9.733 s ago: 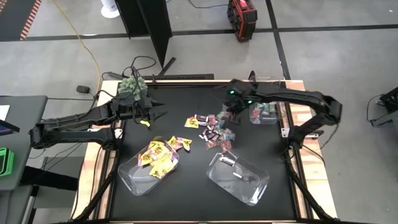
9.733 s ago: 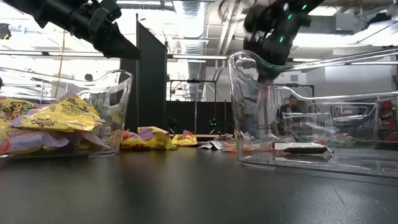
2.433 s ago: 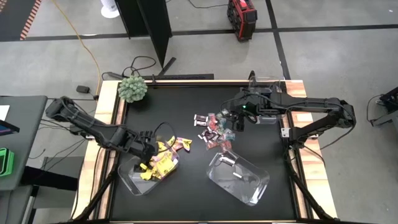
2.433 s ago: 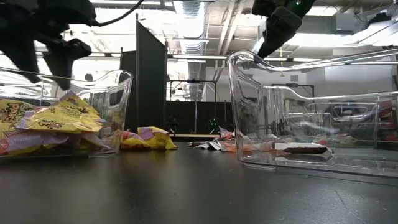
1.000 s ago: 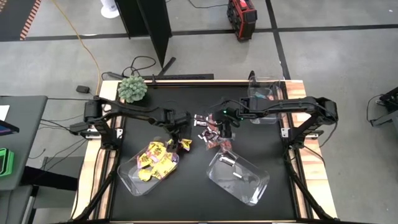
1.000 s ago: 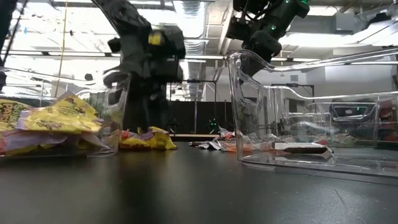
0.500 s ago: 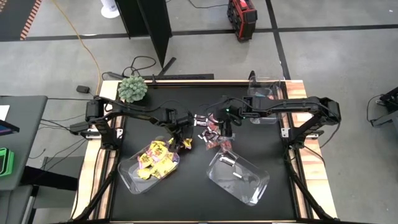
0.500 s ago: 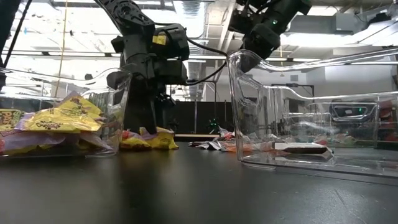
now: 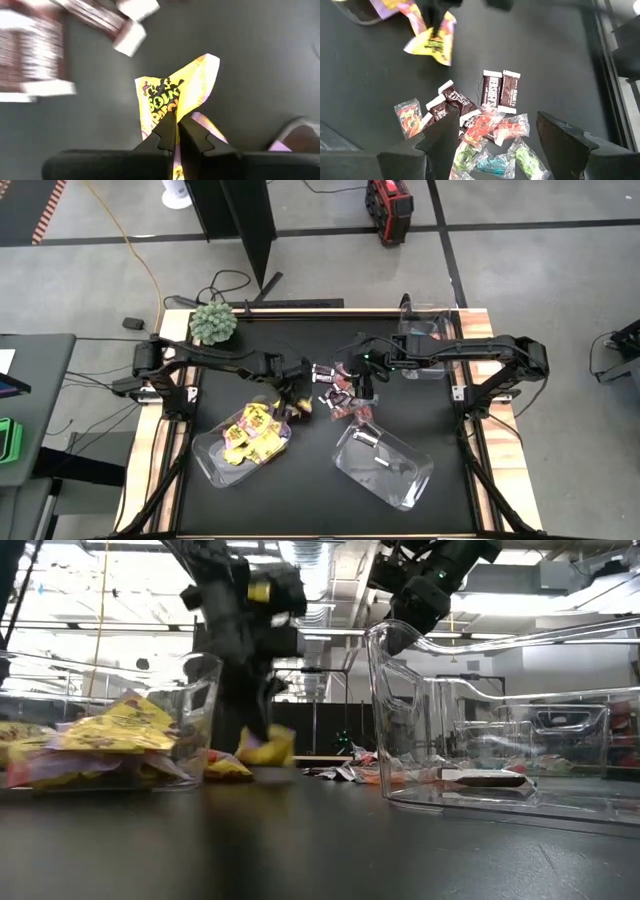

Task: Sort candy
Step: Put the yellow candy in the bottom left transparent container

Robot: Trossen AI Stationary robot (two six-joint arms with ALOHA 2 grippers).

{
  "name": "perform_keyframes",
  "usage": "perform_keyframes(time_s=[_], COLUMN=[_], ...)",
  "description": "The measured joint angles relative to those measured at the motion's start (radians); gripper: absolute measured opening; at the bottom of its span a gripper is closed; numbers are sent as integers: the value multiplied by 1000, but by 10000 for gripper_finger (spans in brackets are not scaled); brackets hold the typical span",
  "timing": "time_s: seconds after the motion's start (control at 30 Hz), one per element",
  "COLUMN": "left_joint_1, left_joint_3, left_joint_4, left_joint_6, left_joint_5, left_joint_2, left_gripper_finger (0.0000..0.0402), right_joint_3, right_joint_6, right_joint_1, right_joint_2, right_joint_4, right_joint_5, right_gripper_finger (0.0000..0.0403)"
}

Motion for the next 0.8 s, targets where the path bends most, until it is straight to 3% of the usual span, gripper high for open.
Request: perform_keyframes(time_s=[0.13, 0.27, 0.37, 0.53, 0.7, 0.8], left_joint_1=[-2, -7, -27, -131, -244, -296], left_joint_3=[20, 20, 22, -1, -54, -117], left_joint_4=[22, 36, -86, -328, -347, -341], left_joint_6=[2, -33, -85, -148, -276, -378], left_joint_5=[-70, -71, -64, -48, -47, -47], left_joint_2=[-102, -213, -310, -445, -549, -575], left_gripper_finger=[2, 2, 1, 1, 4, 28], right_joint_3=[0, 0, 0, 0, 0, 0], right_joint_6=[0, -17, -21, -29, -50, -50], right_joint_1=[2, 8, 11, 16, 1, -19], right_joint_2=[-15, -44, -73, -121, -148, -149], right_joint_4=[26, 52, 55, 38, 37, 8], right_joint_5=[1, 2, 10, 13, 14, 14], right_gripper_finger=[280, 280, 280, 280, 280, 280])
